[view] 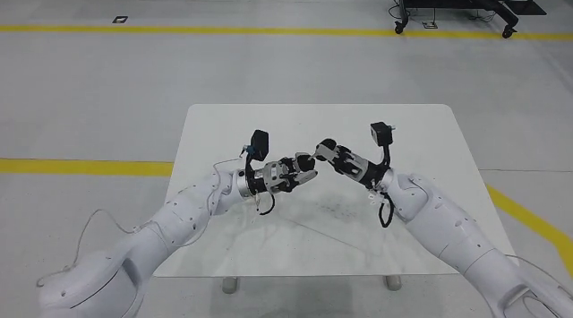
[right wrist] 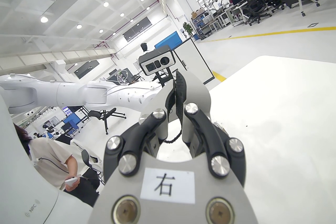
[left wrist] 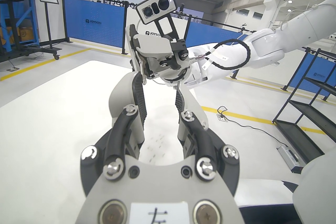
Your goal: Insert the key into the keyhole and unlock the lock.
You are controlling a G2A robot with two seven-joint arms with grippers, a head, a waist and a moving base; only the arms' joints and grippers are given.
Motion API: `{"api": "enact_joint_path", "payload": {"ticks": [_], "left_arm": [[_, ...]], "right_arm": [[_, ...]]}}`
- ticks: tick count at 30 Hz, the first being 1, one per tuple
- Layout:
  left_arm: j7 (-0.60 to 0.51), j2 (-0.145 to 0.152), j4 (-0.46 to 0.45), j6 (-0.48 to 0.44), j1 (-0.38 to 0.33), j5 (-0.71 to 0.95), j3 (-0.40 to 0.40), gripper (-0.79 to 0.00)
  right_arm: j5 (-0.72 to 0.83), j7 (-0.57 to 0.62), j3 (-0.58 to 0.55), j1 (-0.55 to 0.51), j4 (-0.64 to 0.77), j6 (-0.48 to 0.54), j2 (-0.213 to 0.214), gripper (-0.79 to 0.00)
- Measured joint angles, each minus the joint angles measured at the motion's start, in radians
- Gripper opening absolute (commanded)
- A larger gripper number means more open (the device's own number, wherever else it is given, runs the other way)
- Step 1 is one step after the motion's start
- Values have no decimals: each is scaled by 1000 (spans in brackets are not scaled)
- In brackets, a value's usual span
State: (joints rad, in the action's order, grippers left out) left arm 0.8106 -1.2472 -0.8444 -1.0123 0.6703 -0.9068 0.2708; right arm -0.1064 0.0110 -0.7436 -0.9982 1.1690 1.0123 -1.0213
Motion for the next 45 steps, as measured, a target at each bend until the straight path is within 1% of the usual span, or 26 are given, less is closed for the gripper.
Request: {"api": "enact_joint_path", "payload": {"ticks": [3, 6, 7, 9, 12, 13, 14, 21, 28, 29, 30, 31, 34, 45], "left_arm": [[-3, -2, -4, 0, -13, 35, -26, -557], [-3, -1, -9, 0, -19, 65, -43, -576], [-3, 0, -9, 0, -21, 75, -49, -625], [-3, 1, -7, 0, -24, 93, -58, -686], [-3, 1, -5, 0, -29, 121, -73, -730], [-2, 2, -5, 0, -31, 131, -77, -773], [-2, 2, -5, 0, -33, 139, -81, -785], [-3, 3, 7, 0, -40, 167, -101, -785], [-3, 10, 11, 0, -41, 181, -101, -785], [-3, 12, 11, 0, -41, 183, -101, -785], [-3, 14, 10, 0, -40, 186, -101, -785], [-3, 16, 9, 0, -40, 188, -101, -785], [-3, 22, 8, 0, -39, 191, -101, -785], [-3, 37, -2, 0, -35, 206, -101, -785]], "right_arm": [[-13, -1, 1, 3, -1, 0, 1, -785], [-43, -15, 0, 3, -1, 0, 3, -785], [-58, -23, 0, 1, 1, 0, 4, -785], [-79, -39, 2, -1, 5, 0, 7, -785], [-110, -69, 7, -3, 11, 0, 13, -785], [-124, -81, 11, -3, 13, 0, 15, -785], [-133, -90, 14, -3, 14, 0, 17, -785], [-202, -168, 54, 11, 23, 0, 31, -785], [-297, -299, 101, 33, 18, 0, 48, -785], [-314, -319, 108, 36, 18, 0, 51, -548], [-332, -341, 115, 39, 18, 0, 54, -200], [-356, -370, 125, 44, 17, 0, 58, 0], [-402, -419, 145, 52, 17, 0, 64, 0], [-397, -415, 144, 52, 17, 0, 63, 0]]}}
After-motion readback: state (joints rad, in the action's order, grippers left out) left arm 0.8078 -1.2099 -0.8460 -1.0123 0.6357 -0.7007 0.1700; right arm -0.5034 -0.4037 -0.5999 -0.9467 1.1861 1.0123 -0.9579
